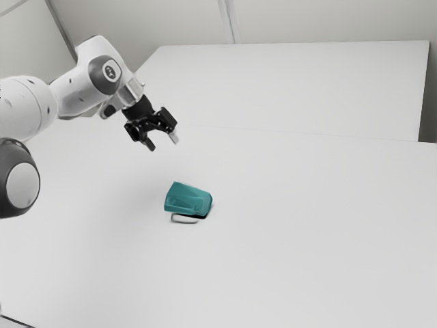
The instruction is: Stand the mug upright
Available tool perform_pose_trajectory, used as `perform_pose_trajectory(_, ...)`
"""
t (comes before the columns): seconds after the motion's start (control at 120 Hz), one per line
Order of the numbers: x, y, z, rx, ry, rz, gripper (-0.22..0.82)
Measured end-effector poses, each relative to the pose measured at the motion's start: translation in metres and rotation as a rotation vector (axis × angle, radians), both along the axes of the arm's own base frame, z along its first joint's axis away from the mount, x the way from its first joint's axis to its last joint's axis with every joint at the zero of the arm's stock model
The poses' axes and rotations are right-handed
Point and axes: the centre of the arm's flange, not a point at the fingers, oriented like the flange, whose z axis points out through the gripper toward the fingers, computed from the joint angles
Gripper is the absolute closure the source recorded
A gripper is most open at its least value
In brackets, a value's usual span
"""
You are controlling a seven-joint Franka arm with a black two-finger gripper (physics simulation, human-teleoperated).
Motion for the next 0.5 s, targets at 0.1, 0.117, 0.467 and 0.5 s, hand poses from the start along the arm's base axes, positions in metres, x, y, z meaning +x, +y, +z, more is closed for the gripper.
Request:
perform_pose_trajectory(0.1,-0.008,0.0,-0.025,-0.037,0.033,0.028,0.0)
perform_pose_trajectory(0.117,-0.009,0.0,-0.029,-0.04,0.037,0.032,0.0)
perform_pose_trajectory(0.467,-0.017,0.019,-0.075,-0.129,0.056,0.153,0.0)
perform_pose_trajectory(0.5,-0.015,0.018,-0.076,-0.143,0.05,0.166,0.0)
